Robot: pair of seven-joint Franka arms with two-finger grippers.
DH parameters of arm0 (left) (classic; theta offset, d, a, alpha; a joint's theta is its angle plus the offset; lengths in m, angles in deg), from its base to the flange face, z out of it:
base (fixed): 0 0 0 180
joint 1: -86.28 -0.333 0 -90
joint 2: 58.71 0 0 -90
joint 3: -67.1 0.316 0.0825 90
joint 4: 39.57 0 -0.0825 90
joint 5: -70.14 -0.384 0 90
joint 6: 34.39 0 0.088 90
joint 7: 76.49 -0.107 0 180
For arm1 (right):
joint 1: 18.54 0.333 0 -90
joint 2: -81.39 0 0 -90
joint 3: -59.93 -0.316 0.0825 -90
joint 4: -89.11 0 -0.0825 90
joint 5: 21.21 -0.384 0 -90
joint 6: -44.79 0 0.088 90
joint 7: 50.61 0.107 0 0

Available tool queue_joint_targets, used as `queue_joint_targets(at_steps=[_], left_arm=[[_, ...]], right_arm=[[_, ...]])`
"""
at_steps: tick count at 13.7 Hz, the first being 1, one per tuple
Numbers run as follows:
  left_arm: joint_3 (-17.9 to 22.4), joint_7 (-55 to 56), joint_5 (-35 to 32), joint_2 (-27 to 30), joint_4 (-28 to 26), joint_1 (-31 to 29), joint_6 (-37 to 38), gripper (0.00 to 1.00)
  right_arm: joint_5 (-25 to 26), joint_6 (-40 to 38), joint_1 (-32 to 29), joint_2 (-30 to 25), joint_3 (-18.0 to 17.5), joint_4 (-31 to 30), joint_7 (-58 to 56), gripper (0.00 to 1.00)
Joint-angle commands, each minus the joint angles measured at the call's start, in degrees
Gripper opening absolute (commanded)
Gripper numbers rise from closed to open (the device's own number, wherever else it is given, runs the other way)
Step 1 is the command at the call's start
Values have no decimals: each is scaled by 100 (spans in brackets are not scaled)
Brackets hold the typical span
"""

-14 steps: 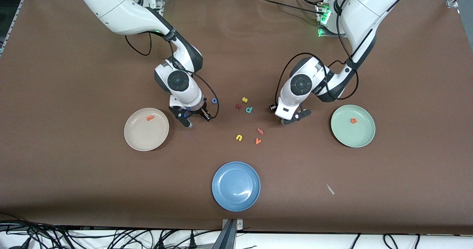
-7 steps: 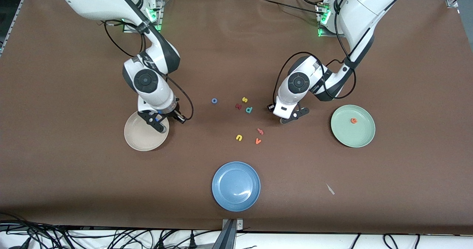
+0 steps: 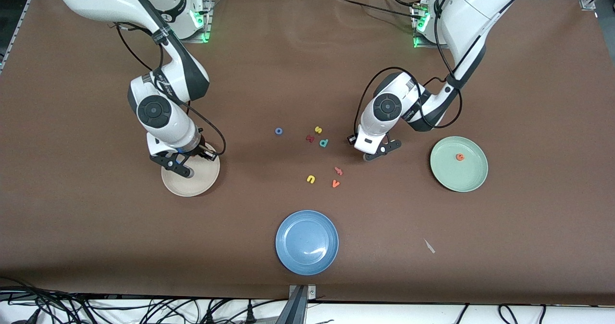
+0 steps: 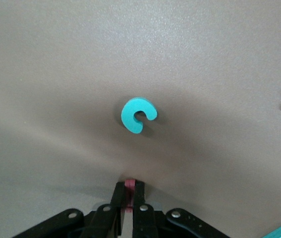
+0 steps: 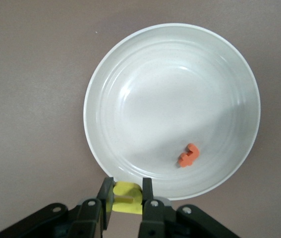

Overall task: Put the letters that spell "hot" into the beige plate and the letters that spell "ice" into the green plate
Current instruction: 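Drop the yellow letter on the beige plate while the left gripper drops pink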

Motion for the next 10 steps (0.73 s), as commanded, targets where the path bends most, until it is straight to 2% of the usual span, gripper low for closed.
queue_joint_targets(at_steps=[1, 2, 3, 7, 8, 10], left_arm=[[23, -148, -186, 219, 65, -85, 457, 0], [23, -376, -160, 342, 126, -216, 747, 0], [-4, -657, -99, 500, 213, -400, 1063, 0], [-215, -2657, 253, 949, 521, -1480, 2258, 0], [-206, -3203, 253, 967, 618, -1735, 2540, 0], [-180, -4092, 166, 933, 645, -2166, 2648, 0]], right_arm=[[34, -43, -39, -101, -85, -135, -25, 42], [34, -43, -39, -101, -85, -135, -16, 50], [34, -43, -39, -101, -85, -144, -16, 52], [26, -43, -22, -83, -85, -144, 80, 52], [17, -8, 83, -22, -85, -126, 368, 53], [34, 114, 503, 153, -85, -91, 1227, 53]])
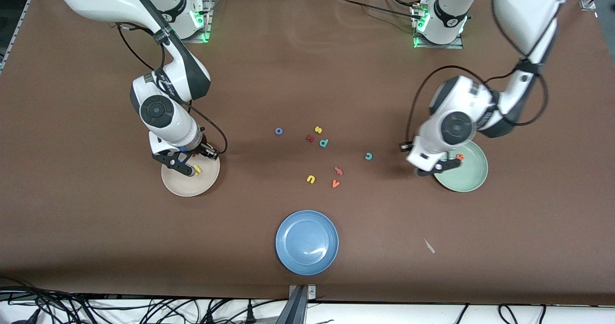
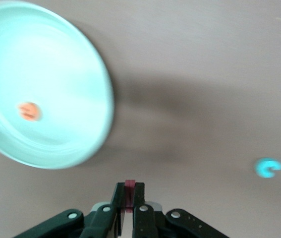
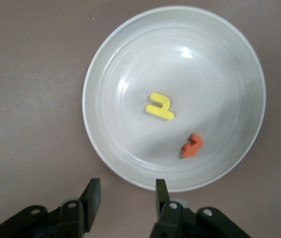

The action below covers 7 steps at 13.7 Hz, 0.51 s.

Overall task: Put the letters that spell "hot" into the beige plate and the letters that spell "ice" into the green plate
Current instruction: 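Drop the yellow letter on the beige plate while the left gripper drops pink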

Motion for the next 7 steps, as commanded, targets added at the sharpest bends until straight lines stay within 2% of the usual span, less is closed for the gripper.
queue_joint_targets(at_steps=[1, 3, 6, 7], left_arm=[[-65, -1209, -44, -76, -3, -570, 139, 0], [-65, -1590, -517, -348, -3, -914, -61, 0], [-56, -1591, -704, -700, -64, -1082, -545, 2], [-56, -1591, -705, -701, -64, -1108, -538, 36]], right_arm=[[46, 221, 551, 179, -30, -33, 1112, 53], [37, 284, 929, 276, -30, 81, 1842, 60], [55, 678, 1334, 539, -39, 187, 2792, 60], [63, 801, 1448, 584, -39, 178, 3047, 61]])
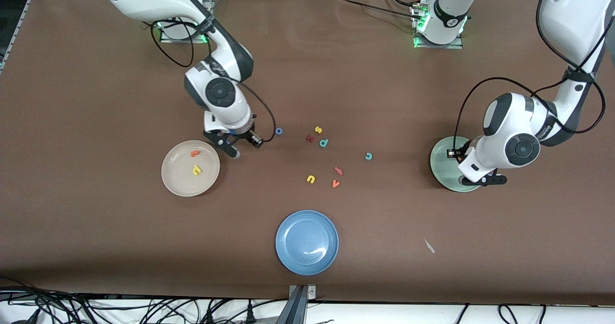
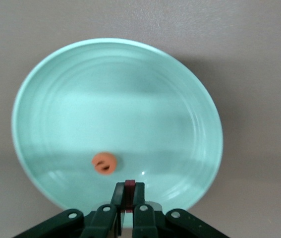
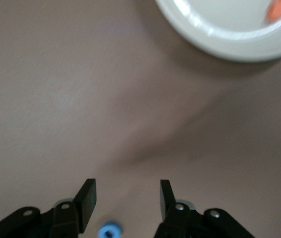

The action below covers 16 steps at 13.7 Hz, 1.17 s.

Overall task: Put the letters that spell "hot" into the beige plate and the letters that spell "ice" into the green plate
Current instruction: 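Drop the yellow letter on the beige plate while the left gripper drops pink, then grasp the blue letter with the right gripper while the left gripper grasps cyan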

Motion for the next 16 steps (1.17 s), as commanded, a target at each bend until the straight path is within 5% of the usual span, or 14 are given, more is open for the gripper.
queue_joint_targets(at_steps=[1, 2, 6, 9, 16], left_arm=[[-94, -88, -158, -60, 1, -80, -90, 91], [-94, -88, -158, -42, 1, -80, -64, 100], [-304, 218, 60, 186, 79, -10, 24, 100], [-638, 1306, 439, 187, 80, 138, -46, 97], [-639, 4285, 405, -252, 80, 1289, -1029, 90]], right_arm=[[98, 327, 277, 264, 3, 140, 653, 63], [116, 450, 357, 308, 3, 132, 811, 63], [194, 749, 630, 589, 20, 132, 1190, 63], [545, 846, 674, 730, 20, 62, 1480, 63], [617, 873, 666, 730, 64, -53, 1516, 56]])
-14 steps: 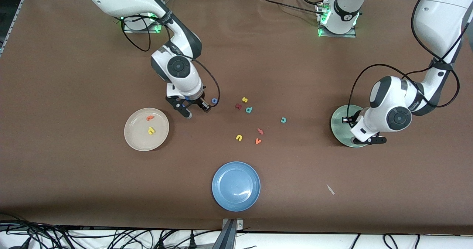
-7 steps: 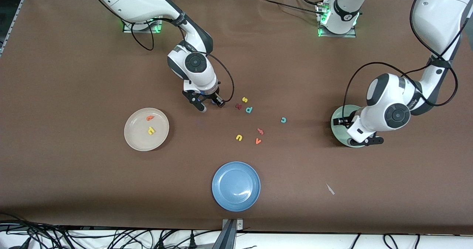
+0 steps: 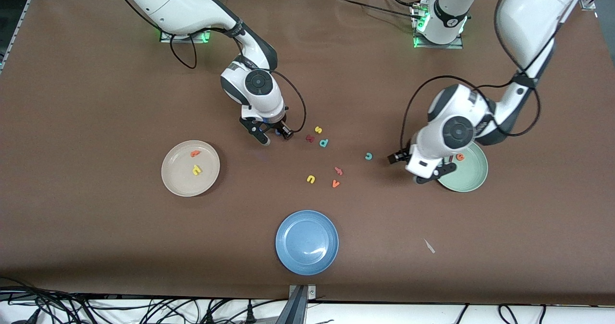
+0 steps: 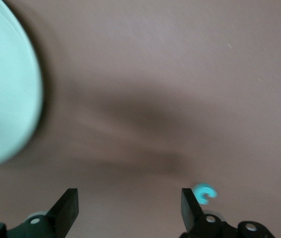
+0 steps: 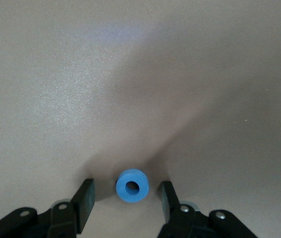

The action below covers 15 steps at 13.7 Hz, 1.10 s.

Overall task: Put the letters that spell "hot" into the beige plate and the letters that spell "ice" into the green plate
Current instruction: 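Grasp the blue letter with the right gripper while the left gripper grasps cyan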

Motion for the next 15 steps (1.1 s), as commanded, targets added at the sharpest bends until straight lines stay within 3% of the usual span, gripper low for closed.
queue_joint_targets(at_steps=[1, 4, 6, 9, 15], left_arm=[[84, 1023, 43, -266, 8, 338, -459, 90], [251, 1947, -377, -565, 8, 655, -979, 86], [251, 2318, -633, -653, 17, 691, -1068, 82], [260, 2512, -669, -706, 8, 770, -1165, 72], [356, 2978, -678, -777, -1, 1033, -1165, 56]], right_arm=[[207, 72, 20, 14, 61, -42, 156, 48], [278, 63, 20, 14, 61, -42, 139, 21], [340, 19, -24, -29, 70, -34, 121, 10], [340, -94, -208, -292, 97, -33, -80, 10], [304, -1184, -910, -925, -87, -7, -1204, 10]])
